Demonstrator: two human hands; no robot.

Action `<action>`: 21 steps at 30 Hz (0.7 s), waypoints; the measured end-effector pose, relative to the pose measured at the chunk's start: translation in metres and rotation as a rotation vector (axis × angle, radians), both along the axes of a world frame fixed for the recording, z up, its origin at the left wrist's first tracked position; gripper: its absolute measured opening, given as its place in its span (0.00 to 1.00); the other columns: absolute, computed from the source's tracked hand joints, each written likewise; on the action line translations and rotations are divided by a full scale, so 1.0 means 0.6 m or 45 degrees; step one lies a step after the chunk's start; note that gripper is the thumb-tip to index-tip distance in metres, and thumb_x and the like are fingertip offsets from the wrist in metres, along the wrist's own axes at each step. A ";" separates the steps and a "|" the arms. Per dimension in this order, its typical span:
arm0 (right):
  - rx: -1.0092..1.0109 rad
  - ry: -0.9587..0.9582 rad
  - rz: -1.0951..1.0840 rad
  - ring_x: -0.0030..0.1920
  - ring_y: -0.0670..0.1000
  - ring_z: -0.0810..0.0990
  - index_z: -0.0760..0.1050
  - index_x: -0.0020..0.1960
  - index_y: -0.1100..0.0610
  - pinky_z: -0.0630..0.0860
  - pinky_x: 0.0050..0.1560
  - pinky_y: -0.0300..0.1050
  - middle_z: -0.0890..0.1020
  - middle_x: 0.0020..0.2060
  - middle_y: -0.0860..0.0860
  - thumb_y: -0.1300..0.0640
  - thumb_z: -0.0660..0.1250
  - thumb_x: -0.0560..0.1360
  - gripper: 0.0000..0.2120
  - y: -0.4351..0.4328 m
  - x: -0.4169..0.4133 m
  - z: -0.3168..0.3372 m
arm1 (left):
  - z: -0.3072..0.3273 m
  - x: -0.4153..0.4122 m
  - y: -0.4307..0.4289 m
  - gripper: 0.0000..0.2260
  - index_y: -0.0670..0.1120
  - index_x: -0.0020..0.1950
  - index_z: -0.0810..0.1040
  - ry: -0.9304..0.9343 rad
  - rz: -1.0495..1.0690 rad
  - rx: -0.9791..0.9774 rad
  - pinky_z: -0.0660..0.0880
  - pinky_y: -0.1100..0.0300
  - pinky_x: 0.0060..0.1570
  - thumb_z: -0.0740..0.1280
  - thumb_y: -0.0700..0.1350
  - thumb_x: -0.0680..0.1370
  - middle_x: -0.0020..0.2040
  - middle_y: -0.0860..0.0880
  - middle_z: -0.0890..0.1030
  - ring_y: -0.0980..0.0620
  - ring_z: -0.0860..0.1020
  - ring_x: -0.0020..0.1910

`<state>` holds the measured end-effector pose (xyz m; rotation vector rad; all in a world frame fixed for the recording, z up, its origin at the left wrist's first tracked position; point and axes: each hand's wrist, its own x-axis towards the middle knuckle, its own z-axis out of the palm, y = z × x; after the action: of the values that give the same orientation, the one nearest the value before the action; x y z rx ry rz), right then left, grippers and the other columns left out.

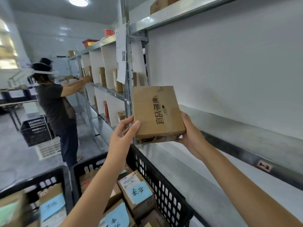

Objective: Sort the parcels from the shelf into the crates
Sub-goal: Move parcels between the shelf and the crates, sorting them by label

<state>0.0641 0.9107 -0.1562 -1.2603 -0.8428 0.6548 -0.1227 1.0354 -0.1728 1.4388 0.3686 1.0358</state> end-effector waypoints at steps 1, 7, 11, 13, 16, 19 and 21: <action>-0.021 0.032 0.042 0.62 0.49 0.79 0.70 0.69 0.43 0.78 0.57 0.52 0.81 0.61 0.48 0.39 0.50 0.82 0.20 0.012 -0.007 -0.008 | -0.009 -0.017 0.003 0.22 0.59 0.61 0.80 0.020 0.018 0.003 0.77 0.58 0.57 0.74 0.62 0.70 0.56 0.59 0.83 0.58 0.81 0.57; -0.059 0.049 0.268 0.58 0.49 0.83 0.77 0.65 0.44 0.80 0.57 0.52 0.84 0.57 0.48 0.35 0.54 0.80 0.23 0.084 -0.065 -0.052 | -0.041 -0.111 0.018 0.17 0.59 0.62 0.79 0.089 0.233 0.010 0.75 0.48 0.64 0.71 0.58 0.74 0.59 0.56 0.82 0.55 0.80 0.60; 0.024 0.131 0.389 0.62 0.52 0.80 0.71 0.72 0.50 0.79 0.60 0.54 0.81 0.64 0.52 0.37 0.59 0.79 0.26 0.122 -0.108 -0.084 | -0.064 -0.165 0.015 0.18 0.62 0.65 0.77 0.082 0.407 0.029 0.80 0.51 0.56 0.71 0.53 0.76 0.61 0.53 0.81 0.52 0.82 0.57; 0.037 0.181 0.429 0.60 0.55 0.82 0.73 0.69 0.55 0.79 0.59 0.54 0.82 0.61 0.55 0.34 0.68 0.73 0.33 0.131 -0.130 -0.101 | -0.075 -0.189 0.011 0.18 0.62 0.65 0.75 0.074 0.537 0.048 0.82 0.53 0.50 0.71 0.49 0.77 0.60 0.53 0.81 0.52 0.83 0.54; 0.027 0.185 0.467 0.57 0.54 0.83 0.71 0.67 0.53 0.81 0.52 0.51 0.84 0.56 0.51 0.35 0.74 0.67 0.36 0.143 -0.161 -0.125 | -0.097 -0.220 0.009 0.13 0.60 0.60 0.78 0.140 0.705 0.082 0.81 0.59 0.46 0.70 0.45 0.79 0.56 0.58 0.82 0.54 0.83 0.52; 0.061 0.227 0.507 0.53 0.55 0.84 0.71 0.64 0.53 0.82 0.47 0.51 0.83 0.56 0.55 0.40 0.62 0.79 0.21 0.151 -0.188 -0.139 | -0.120 -0.242 0.001 0.13 0.62 0.59 0.81 0.274 0.730 0.015 0.80 0.59 0.52 0.69 0.45 0.79 0.58 0.58 0.83 0.58 0.82 0.55; 0.053 0.189 0.542 0.57 0.57 0.82 0.74 0.64 0.53 0.81 0.53 0.56 0.82 0.58 0.56 0.40 0.54 0.82 0.21 0.153 -0.203 -0.149 | -0.130 -0.252 -0.011 0.13 0.63 0.61 0.80 0.330 0.719 -0.055 0.79 0.62 0.54 0.70 0.51 0.78 0.59 0.58 0.83 0.62 0.80 0.58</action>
<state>-0.0576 1.0025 -0.2454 -0.9859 -1.0042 1.0511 -0.2740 1.0289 -0.2506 1.4674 1.0217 1.2742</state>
